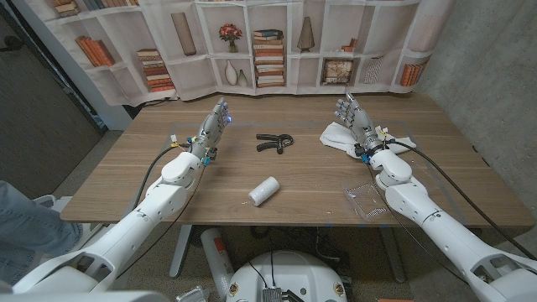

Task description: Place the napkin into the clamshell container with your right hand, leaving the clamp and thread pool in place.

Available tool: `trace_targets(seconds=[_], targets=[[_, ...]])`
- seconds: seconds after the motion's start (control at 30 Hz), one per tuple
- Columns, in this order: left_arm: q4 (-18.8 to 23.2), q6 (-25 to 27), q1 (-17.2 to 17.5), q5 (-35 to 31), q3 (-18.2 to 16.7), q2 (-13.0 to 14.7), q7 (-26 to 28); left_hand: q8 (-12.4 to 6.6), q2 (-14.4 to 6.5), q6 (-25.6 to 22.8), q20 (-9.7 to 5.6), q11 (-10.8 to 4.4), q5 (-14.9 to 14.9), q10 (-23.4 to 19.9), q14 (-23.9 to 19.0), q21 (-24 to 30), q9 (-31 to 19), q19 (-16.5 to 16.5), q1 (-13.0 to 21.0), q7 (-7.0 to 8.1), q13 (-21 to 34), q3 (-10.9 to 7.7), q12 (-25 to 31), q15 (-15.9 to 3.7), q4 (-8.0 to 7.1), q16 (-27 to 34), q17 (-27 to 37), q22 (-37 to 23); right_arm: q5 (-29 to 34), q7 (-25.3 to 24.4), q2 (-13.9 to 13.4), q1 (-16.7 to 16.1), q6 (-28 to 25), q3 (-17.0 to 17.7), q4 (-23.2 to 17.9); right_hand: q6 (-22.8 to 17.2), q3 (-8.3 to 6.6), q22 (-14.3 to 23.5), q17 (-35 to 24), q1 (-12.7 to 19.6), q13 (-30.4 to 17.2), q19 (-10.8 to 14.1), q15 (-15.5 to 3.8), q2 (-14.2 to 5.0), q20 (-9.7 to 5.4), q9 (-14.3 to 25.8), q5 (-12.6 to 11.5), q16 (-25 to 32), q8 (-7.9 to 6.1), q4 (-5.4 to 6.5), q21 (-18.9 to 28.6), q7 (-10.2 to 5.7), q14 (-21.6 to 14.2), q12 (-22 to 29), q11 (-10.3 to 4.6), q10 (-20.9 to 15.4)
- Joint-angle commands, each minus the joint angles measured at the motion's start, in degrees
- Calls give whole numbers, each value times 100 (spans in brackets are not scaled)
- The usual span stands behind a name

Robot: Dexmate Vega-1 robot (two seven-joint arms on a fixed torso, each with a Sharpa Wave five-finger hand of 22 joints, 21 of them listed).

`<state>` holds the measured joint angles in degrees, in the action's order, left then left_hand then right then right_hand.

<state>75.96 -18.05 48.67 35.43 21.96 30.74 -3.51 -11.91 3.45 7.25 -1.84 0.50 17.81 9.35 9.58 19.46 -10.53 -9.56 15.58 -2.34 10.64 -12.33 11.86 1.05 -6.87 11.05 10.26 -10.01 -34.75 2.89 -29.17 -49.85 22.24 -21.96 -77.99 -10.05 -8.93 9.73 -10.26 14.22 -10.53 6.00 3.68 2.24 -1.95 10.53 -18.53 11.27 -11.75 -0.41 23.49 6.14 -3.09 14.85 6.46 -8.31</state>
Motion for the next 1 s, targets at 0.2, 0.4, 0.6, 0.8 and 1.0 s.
trace_targets(seconds=[0.2,0.4,0.6,0.8,1.0], targets=[[-76,19,-85,21,24,-31,-60,-2,-32,-29,37,-10,29,4,248,-30,-26,-570,63,-18,18,-1,27,13,38,1,12,-15,19,89,-52,-105,237,54,-132,-84,-25,34,-14,64,-13,81,-1,6,-25,25,8,13,-18,-42,-19,-47,-92,-18,-17,-87],[-158,24,-175,-20,64,-77,-67,0,-44,-39,43,-11,33,-2,243,-48,-26,-576,73,-17,17,0,26,10,42,0,12,-16,12,101,-89,-139,265,80,-215,-89,-23,34,-15,71,-13,84,0,4,-24,26,11,9,-16,-48,-33,-51,-95,-21,-20,-95],[-202,20,-238,-70,102,-99,-76,4,-55,-40,49,-13,36,-1,242,-62,-26,-575,81,-17,16,3,23,11,45,-3,12,-16,57,117,-134,-158,308,87,-281,-91,-21,35,-15,76,-13,87,-5,4,-19,26,14,6,-13,-53,-45,-58,-99,-24,-26,-104],[-259,10,-287,-76,116,-122,-104,7,-64,-43,52,-12,38,4,244,-78,-26,-580,89,-19,16,6,18,6,47,-6,12,-17,94,91,-165,-206,336,97,-375,-94,-18,35,-15,82,-14,93,-4,3,-20,26,17,2,-9,-59,-59,-62,-103,-23,-39,-123],[-329,-8,-322,-69,121,-141,-138,11,-73,-47,56,-15,41,0,241,-96,-26,-585,97,-16,15,10,17,9,51,-7,13,-18,37,131,-159,-214,326,104,-373,-99,-15,35,-16,87,-14,100,-10,2,-19,26,21,6,-7,-64,-71,-65,-123,-23,-43,-140]])
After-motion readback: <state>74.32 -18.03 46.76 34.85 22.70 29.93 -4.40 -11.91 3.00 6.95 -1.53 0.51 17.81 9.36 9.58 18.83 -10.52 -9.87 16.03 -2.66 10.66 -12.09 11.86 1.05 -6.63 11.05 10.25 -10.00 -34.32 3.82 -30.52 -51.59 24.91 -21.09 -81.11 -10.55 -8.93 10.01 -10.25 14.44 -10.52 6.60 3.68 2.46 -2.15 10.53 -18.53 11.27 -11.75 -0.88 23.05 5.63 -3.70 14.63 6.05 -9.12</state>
